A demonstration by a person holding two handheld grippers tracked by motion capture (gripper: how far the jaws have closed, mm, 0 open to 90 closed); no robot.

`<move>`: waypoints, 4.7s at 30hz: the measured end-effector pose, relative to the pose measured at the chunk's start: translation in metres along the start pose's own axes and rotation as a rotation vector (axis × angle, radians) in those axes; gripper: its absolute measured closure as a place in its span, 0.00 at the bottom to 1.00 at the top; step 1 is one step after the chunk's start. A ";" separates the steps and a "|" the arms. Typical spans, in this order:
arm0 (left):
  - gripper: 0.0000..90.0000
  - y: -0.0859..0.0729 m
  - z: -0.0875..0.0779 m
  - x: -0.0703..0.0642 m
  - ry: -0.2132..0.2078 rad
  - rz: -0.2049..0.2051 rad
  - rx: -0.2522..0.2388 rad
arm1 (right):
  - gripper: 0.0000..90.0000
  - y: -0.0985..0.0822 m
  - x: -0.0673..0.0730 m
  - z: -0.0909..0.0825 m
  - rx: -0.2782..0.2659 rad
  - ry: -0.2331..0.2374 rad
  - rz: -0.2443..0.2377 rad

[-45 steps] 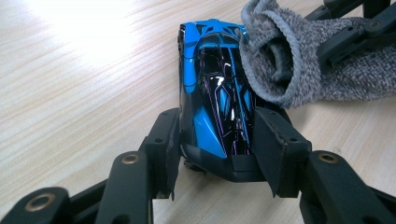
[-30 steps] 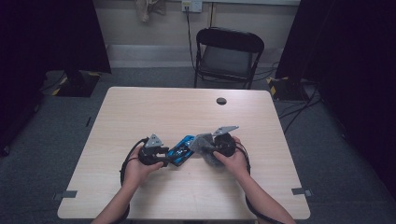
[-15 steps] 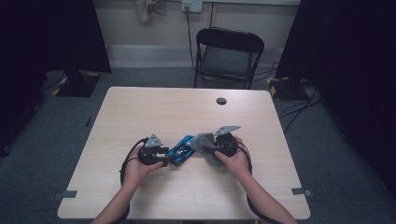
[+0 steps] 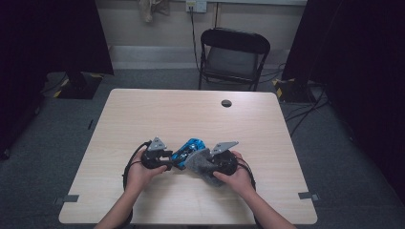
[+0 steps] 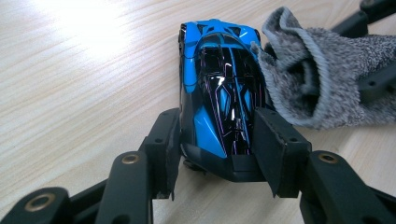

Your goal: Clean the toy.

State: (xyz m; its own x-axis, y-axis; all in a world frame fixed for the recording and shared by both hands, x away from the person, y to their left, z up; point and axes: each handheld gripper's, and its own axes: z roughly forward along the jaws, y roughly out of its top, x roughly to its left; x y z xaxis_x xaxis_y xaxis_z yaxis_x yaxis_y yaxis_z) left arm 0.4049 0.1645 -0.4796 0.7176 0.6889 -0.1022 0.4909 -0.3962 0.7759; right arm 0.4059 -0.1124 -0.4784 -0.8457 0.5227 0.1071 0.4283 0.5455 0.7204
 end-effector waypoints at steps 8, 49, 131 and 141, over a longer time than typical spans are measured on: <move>0.59 0.000 0.000 0.000 -0.001 0.001 0.001 | 0.37 0.008 0.004 0.002 -0.049 -0.014 0.002; 0.58 -0.002 0.000 0.000 -0.006 -0.016 -0.013 | 0.79 0.015 -0.016 0.022 -0.002 -0.043 0.002; 0.58 -0.001 0.000 0.000 -0.003 -0.018 -0.006 | 0.79 0.017 -0.011 0.022 -0.003 -0.040 -0.009; 0.58 -0.001 0.000 0.000 -0.004 -0.017 -0.005 | 0.79 0.015 -0.024 0.019 -0.004 -0.064 0.020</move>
State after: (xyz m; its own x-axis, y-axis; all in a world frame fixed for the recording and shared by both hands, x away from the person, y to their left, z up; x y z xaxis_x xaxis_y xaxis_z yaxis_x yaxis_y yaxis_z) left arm 0.4043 0.1649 -0.4804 0.7114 0.6929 -0.1175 0.5003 -0.3819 0.7771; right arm 0.4385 -0.1038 -0.4833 -0.8147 0.5747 0.0777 0.4437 0.5315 0.7215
